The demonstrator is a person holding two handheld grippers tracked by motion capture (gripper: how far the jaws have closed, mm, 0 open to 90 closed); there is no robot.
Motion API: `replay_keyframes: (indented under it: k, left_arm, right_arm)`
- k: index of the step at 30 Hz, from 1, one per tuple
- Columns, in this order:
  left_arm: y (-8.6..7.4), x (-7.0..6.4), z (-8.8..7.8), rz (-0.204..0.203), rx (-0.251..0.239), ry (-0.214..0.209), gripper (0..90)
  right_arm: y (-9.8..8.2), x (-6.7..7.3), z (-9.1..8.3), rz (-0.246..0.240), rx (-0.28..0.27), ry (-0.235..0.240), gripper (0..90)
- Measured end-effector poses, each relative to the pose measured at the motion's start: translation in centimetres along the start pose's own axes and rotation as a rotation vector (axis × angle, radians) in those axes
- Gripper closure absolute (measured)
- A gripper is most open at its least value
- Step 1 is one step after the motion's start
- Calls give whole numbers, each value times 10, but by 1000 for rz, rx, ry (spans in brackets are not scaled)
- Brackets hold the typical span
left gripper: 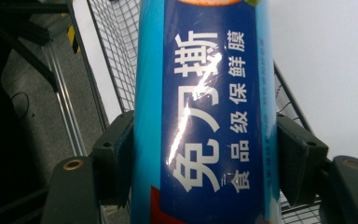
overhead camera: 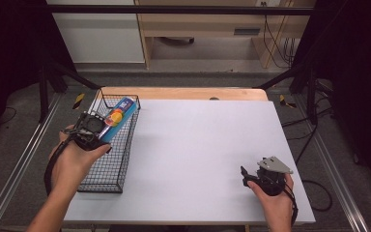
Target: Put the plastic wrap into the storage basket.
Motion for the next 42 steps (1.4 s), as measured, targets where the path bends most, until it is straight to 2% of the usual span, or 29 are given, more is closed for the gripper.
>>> replay_keyframes:
  k: [2, 4, 7, 12, 13, 14, 18, 25, 28, 31, 42]
  left_arm:
    - [-2, 1, 5, 4, 20, 5, 321]
    - [-4, 1, 9, -8, 28, 3, 321]
    - [-5, 4, 12, -10, 37, 22, 321]
    - [-8, 8, 16, -22, 55, 22, 321]
    - [-8, 10, 18, -14, 66, 47, 320]
    - [-9, 11, 19, -8, 76, 51, 321]
    - [-10, 9, 22, -22, 80, 27, 320]
    - [-14, 6, 27, -20, 96, 29, 320]
    - [-14, 4, 29, -22, 91, 11, 320]
    - [-14, 3, 31, -13, 99, 16, 320]
    - [-20, 4, 36, -32, 114, 13, 320]
  right_arm:
    - [0, -1, 0, 2, -1, -2, 173]
    - [0, -1, 0, 4, -3, -2, 173]
    - [0, 0, 0, 2, 0, 4, 173]
    - [0, 0, 0, 1, -2, 1, 173]
    - [0, 0, 0, 3, -2, 1, 173]
    - [0, 0, 0, 5, -3, 1, 174]
    - [1, 0, 0, 6, -4, 3, 174]
    - [1, 0, -1, 9, -10, 4, 178]
    - [1, 0, -1, 10, -8, 7, 179]
    - [1, 0, 0, 11, -7, 6, 179]
    - [1, 1, 0, 14, -7, 10, 180]
Point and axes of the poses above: each handheld gripper's, and its own axes: z roughly forward along the jaws, y roughly out of its top, x roughly to its left, the point moved 7 cm from there along z, roughly forward along the jaws, and after that the axes turned 4 degrees about -z, right-handed, at the moved point
